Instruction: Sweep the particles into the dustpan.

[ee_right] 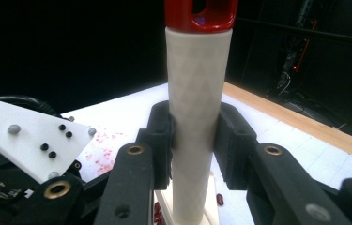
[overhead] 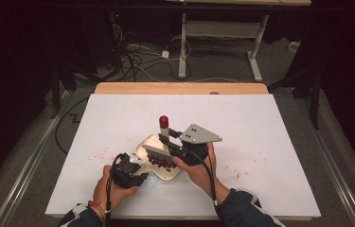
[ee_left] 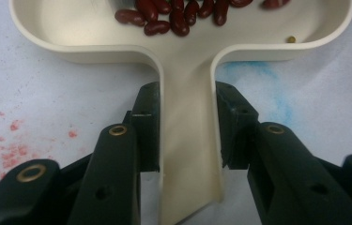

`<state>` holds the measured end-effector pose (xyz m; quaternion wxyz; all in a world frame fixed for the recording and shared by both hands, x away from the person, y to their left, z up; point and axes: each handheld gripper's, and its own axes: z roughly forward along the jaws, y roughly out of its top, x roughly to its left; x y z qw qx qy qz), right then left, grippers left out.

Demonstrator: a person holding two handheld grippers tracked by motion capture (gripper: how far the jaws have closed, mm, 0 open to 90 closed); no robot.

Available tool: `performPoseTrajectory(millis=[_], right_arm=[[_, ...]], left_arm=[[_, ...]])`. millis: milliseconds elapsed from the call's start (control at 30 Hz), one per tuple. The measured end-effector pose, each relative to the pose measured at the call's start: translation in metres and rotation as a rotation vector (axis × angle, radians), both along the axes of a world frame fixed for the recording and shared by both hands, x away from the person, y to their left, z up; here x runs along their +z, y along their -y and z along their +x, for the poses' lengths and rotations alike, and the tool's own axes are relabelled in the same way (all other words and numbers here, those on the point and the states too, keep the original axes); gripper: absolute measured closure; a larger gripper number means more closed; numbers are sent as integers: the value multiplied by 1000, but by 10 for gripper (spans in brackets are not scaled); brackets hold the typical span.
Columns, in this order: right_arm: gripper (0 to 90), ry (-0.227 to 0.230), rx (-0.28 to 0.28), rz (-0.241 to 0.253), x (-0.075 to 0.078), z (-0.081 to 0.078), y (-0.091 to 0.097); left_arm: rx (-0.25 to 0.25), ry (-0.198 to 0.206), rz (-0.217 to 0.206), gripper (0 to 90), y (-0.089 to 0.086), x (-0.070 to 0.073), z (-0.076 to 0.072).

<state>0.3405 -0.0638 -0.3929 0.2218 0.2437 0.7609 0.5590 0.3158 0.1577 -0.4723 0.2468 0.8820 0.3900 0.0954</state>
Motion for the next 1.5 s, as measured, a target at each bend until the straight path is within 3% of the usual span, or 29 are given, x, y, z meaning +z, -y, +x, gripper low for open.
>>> performPoseTrajectory(millis=[633,833,967,1167,1500], right_arm=[[704,-20,23,-7,2,-6,-4],[704,-15,-9,24,7,1,7],[704,20,-17,63,24,-2,18],[703,29,-34,108,38,0,35],[703,58,-118,106,48,11,64]], left_arm=[[7,3,-6,641,0,-1,0],[0,0,-8,641,-1,-2,0],[-5,-2,-10,641,-2,-2,1],[-11,-10,-17,641,-4,-2,1],[-17,-13,-15,641,-6,-2,0]])
